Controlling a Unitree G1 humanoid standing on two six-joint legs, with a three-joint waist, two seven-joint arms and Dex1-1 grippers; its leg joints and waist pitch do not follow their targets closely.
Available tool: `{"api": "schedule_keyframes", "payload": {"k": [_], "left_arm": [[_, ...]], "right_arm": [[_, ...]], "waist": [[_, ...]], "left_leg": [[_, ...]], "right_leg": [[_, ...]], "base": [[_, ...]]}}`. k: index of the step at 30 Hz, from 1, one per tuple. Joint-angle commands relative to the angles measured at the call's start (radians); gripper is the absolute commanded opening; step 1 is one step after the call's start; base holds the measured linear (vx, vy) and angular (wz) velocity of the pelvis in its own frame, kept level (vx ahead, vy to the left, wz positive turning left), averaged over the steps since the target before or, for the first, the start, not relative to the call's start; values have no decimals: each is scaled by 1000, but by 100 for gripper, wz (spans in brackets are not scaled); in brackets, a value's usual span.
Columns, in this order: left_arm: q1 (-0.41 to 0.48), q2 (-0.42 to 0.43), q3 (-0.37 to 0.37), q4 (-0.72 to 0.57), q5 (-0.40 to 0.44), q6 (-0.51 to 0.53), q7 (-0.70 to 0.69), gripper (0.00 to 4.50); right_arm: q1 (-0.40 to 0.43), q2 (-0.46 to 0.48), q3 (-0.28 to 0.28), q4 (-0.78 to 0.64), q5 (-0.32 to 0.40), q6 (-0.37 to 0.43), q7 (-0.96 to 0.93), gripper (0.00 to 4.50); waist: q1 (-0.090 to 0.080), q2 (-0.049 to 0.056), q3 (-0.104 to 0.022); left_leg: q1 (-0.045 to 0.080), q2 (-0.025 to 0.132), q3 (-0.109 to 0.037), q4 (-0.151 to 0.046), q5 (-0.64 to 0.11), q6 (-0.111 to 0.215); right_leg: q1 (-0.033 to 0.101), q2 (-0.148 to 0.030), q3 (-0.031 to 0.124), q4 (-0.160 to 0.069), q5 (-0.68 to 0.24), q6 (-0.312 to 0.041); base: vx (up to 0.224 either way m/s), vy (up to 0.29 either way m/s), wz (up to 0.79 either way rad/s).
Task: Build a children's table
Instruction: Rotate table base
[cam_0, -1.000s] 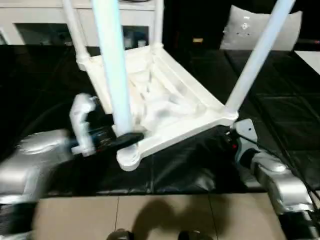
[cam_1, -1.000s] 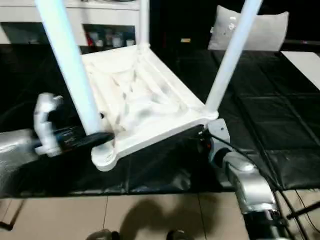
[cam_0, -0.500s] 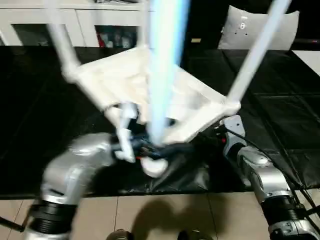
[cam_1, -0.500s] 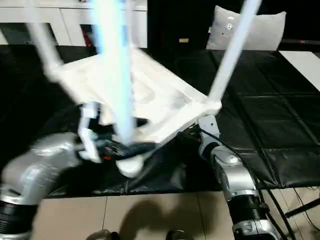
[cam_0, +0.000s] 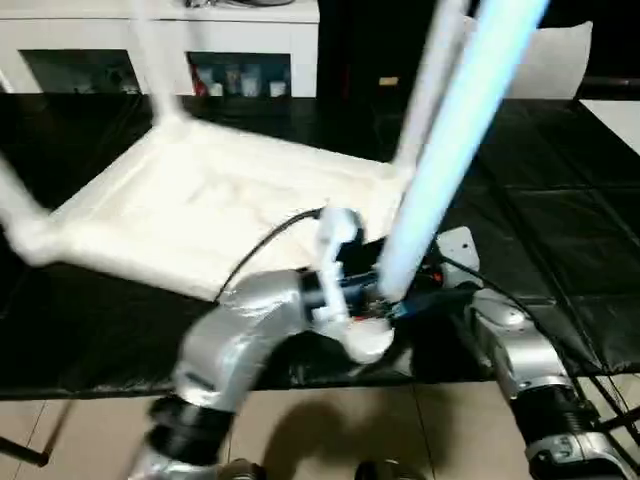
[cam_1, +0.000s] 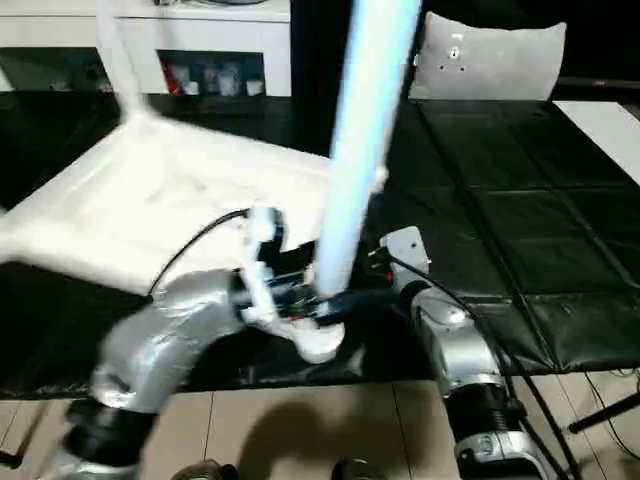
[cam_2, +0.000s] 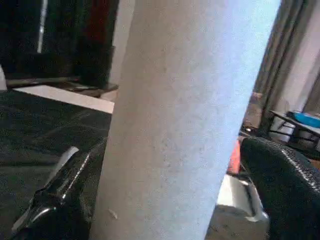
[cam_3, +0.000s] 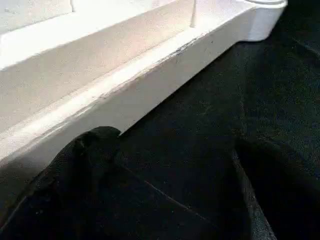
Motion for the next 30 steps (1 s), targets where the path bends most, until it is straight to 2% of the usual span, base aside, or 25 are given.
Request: {"api": "schedule_keyframes", "payload": {"k": [1,2,3,4,7,11,15,19,20,21,23,26,28,30], "left_arm": [[-23,-20,-22,7,11,-23,5,446],[-27,-31,-27,20,26,-42,8,446],[-28,-33,-28,22,28,-45,10,446],[-35,-42,-25,42,44,-66,22,446],[-60,-32,-2,95,77,-106,51,446],[-79,59,30,152,90,-129,-13,446],[-89,129,44,208,97,-153,-95,446],[-111,229,21,285,108,-185,-237,446],[-127,280,-6,322,132,-202,-296,418],[-138,303,-18,346,143,-209,-324,418],[-145,316,-26,362,149,-212,-342,410],[-201,371,-90,475,247,-296,-417,391],[-215,375,-102,506,271,-320,-424,362],[-235,382,-125,555,306,-365,-439,362]], "right_arm": [[-12,14,20,-4,17,-14,27,450],[-7,10,16,-1,8,-20,26,450],[-7,9,16,0,7,-21,26,450],[-1,1,8,1,1,-27,23,450],[9,-22,-24,-6,14,-28,24,450],[33,-73,-67,-67,61,-15,80,450],[51,-115,-82,-115,91,-17,149,450],[80,-174,-75,-174,115,-11,252,450],[95,-207,-65,-196,120,-17,300,450],[106,-225,-62,-212,126,-18,326,450],[112,-236,-60,-222,130,-18,343,450],[155,-302,-54,-292,150,-13,435,450],[163,-314,-54,-305,157,-8,451,450],[180,-327,-51,-332,166,0,476,450]], "waist": [[6,-4,-83],[7,-4,-84],[6,0,-84],[6,-1,-83],[8,8,-83],[10,3,-85],[15,11,-91],[13,12,-90],[13,12,-90],[14,17,-90],[17,17,-90],[23,23,-91],[29,20,-93],[32,20,-94]], "left_leg": [[15,53,-20,-70,-250,19],[15,53,-20,-70,-251,18],[16,53,-20,-69,-256,18],[15,53,-20,-70,-261,18],[19,50,-22,-70,-295,12],[17,49,-22,-70,-292,27],[14,47,-22,-67,-247,46],[19,48,-21,-68,-271,47],[19,47,-21,-68,-274,47],[22,49,-22,-70,-283,46],[21,50,-23,-71,-282,41],[24,52,-23,-72,-289,42],[22,53,-24,-71,-278,42],[22,53,-22,-69,-271,44]], "right_leg": [[56,-60,49,-69,-323,-172],[56,-61,49,-68,-325,-172],[54,-59,49,-70,-325,-170],[54,-59,49,-71,-329,-169],[53,-57,46,-75,-361,-154],[54,-59,46,-75,-365,-143],[55,-60,45,-69,-347,-151],[51,-60,45,-75,-380,-146],[51,-60,45,-74,-386,-146],[49,-58,45,-73,-392,-142],[50,-61,45,-72,-378,-151],[50,-61,47,-74,-368,-155],[53,-66,47,-68,-340,-166],[54,-67,47,-69,-331,-176]], "base": [[0,0,0],[0,0,0],[0,0,0],[0,0,0],[0,0,0],[0,0,0],[0,0,0],[0,0,0],[0,0,0],[0,0,0],[0,0,0],[0,0,0],[0,0,0],[0,0,0]]}}
